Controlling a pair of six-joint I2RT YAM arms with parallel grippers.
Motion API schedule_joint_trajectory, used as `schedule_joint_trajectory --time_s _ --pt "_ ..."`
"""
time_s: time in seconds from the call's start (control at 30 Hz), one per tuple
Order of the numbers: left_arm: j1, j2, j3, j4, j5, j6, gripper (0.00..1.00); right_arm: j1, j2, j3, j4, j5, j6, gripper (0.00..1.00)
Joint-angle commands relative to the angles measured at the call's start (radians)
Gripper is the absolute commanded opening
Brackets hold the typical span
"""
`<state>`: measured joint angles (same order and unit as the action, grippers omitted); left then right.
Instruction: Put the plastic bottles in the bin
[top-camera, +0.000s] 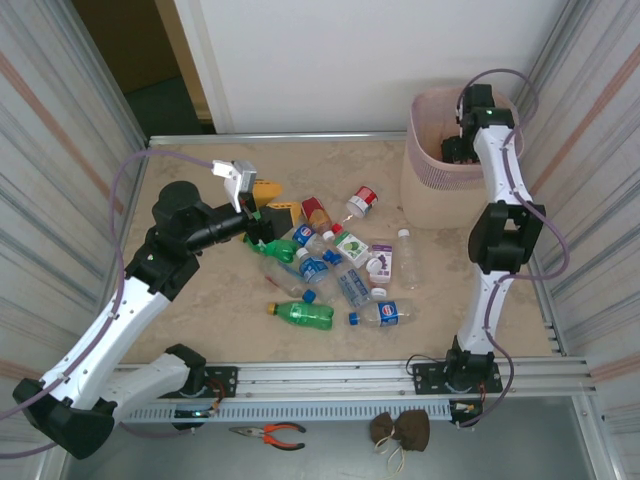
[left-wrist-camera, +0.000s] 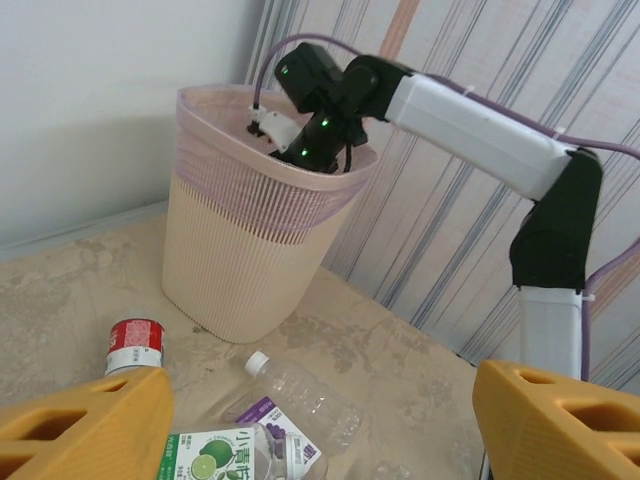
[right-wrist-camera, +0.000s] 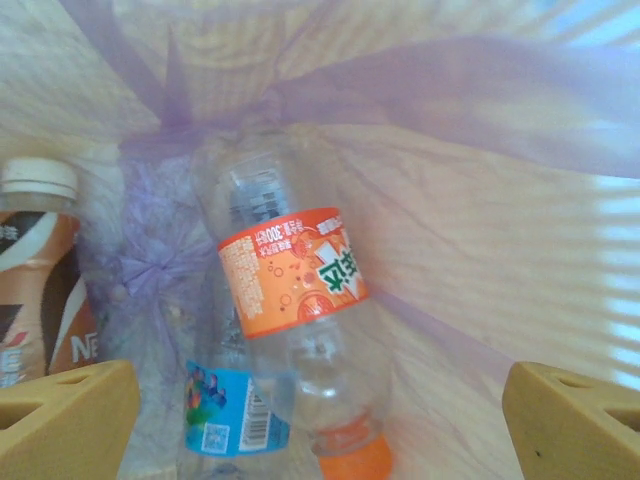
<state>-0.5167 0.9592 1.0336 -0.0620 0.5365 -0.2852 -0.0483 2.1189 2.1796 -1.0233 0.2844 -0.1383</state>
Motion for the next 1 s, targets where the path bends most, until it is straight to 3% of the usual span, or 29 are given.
schedule_joint_trajectory --time_s 0.0,0.57,0.73,0.97 --pt "0.010 -0.002 0.005 -0.034 -0.013 0.036 0.79 -0.006 -0.096 0.006 -0.032 -0.037 0.032 0.92" --pt "0.098 0.193 0.148 -0.393 -0.113 0.182 0.74 -0.007 -0.374 0.019 -0.086 -0.457 0.231 0.85" --pt "0.137 0.299 0.225 -0.541 -0.170 0.250 0.73 0.003 -0.473 -0.069 -0.052 -0.572 0.277 0.82" --pt "0.232 0.438 0.309 -0.691 -0.257 0.348 0.72 0.024 -0.610 -0.217 0.006 -0.618 0.302 0.82"
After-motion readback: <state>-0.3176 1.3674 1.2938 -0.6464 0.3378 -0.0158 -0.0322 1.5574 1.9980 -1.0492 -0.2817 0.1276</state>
